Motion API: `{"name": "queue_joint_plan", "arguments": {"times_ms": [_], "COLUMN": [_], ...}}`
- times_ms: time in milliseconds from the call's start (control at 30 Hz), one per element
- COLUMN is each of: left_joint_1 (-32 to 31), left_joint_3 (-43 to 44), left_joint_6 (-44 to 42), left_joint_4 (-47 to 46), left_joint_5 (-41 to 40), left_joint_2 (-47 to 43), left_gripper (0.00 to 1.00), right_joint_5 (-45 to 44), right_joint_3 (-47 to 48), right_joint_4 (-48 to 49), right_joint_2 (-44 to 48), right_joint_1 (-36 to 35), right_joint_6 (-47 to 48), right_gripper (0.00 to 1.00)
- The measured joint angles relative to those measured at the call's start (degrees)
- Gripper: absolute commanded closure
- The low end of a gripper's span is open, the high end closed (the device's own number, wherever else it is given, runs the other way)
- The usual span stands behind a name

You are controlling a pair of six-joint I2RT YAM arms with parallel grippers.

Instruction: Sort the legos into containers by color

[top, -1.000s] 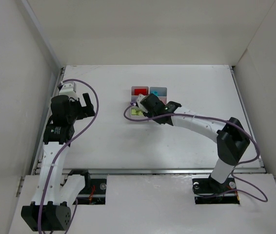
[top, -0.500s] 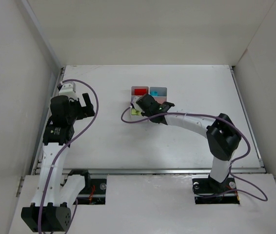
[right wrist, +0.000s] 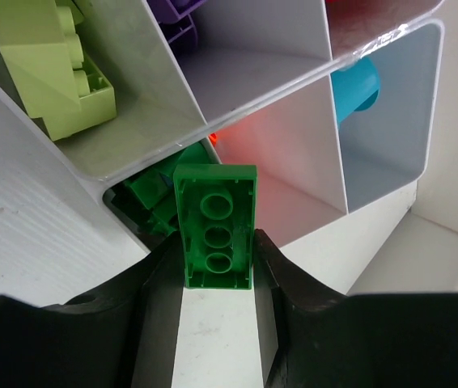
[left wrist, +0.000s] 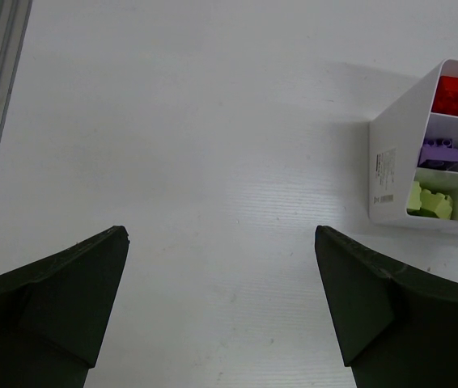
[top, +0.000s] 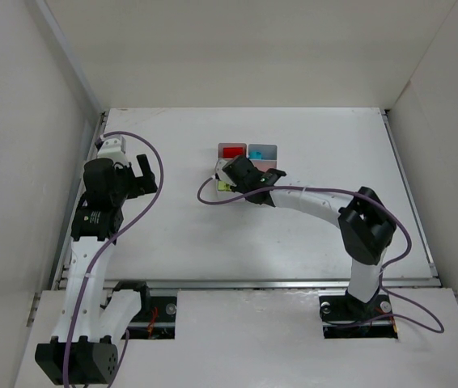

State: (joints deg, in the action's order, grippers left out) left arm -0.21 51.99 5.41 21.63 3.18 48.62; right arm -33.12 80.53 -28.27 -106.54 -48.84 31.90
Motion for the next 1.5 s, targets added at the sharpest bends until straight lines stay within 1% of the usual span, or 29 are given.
{"name": "queue_joint_plan", "arguments": {"times_ms": [133, 167, 200, 233, 300, 333, 400, 533, 567, 633, 1067, 1233, 1267, 1433, 1467, 1500], "left_joint_1": [0.31, 0.33, 0.33, 0.33, 0.33, 0.33, 0.33, 0.33, 0.33, 0.33, 0.33, 0.33, 0.33, 0.33, 0.33, 0.33], "left_joint_3": [0.0, 0.0, 0.0, 0.0, 0.0, 0.0, 0.0, 0.0, 0.0, 0.0, 0.0, 0.0, 0.0, 0.0, 0.0, 0.0], "left_joint_6": [0.0, 0.0, 0.0, 0.0, 0.0, 0.0, 0.0, 0.0, 0.0, 0.0, 0.0, 0.0, 0.0, 0.0, 0.0, 0.0], "left_joint_4": [0.0, 0.0, 0.0, 0.0, 0.02, 0.02, 0.0, 0.0, 0.02, 0.0, 0.0, 0.0, 0.0, 0.0, 0.0, 0.0], "left_joint_5": [0.02, 0.0, 0.0, 0.0, 0.0, 0.0, 0.02, 0.0, 0.0, 0.0, 0.02, 0.0, 0.0, 0.02, 0.0, 0.02], "left_joint_2": [0.0, 0.0, 0.0, 0.0, 0.0, 0.0, 0.0, 0.0, 0.0, 0.0, 0.0, 0.0, 0.0, 0.0, 0.0, 0.0], "left_gripper": [0.0, 0.0, 0.0, 0.0, 0.0, 0.0, 0.0, 0.0, 0.0, 0.0, 0.0, 0.0, 0.0, 0.0, 0.0, 0.0], "right_joint_5": [1.01, 1.03, 1.05, 1.07, 1.07, 1.07, 1.07, 1.64, 1.66, 1.66, 1.49, 1.49, 1.53, 1.81, 1.88, 1.9], "right_joint_3": [0.09, 0.09, 0.09, 0.09, 0.09, 0.09, 0.09, 0.09, 0.09, 0.09, 0.11, 0.76, 0.9, 1.16, 1.16, 1.16], "right_joint_4": [0.09, 0.15, 0.17, 0.2, 0.22, 0.22, 0.22, -0.11, -0.17, -0.2, -0.31, -1.49, -1.66, -2.43, -2.6, -2.71], "right_joint_2": [0.0, 0.0, 0.0, 0.0, -0.04, -0.04, -0.04, -0.11, -0.11, -0.11, -0.11, -0.11, -0.11, -0.11, -0.11, -0.09], "right_joint_1": [-0.02, -0.02, -0.02, -0.02, -0.02, -0.02, -0.02, -0.04, -0.04, -0.04, -0.04, -0.04, -0.02, -0.02, -0.04, -0.04], "right_joint_6": [-0.11, -0.17, -0.2, -0.2, -0.24, -0.39, -0.68, -1.31, -1.46, -1.75, -2.62, -3.91, -4.15, -4.81, -4.96, -5.14], "right_gripper": [1.0, 0.98, 0.86, 0.78, 0.68, 0.59, 0.51, 0.4, 0.35, 0.34, 0.34, 0.23, 0.16, 0.14, 0.13, 0.07]}}
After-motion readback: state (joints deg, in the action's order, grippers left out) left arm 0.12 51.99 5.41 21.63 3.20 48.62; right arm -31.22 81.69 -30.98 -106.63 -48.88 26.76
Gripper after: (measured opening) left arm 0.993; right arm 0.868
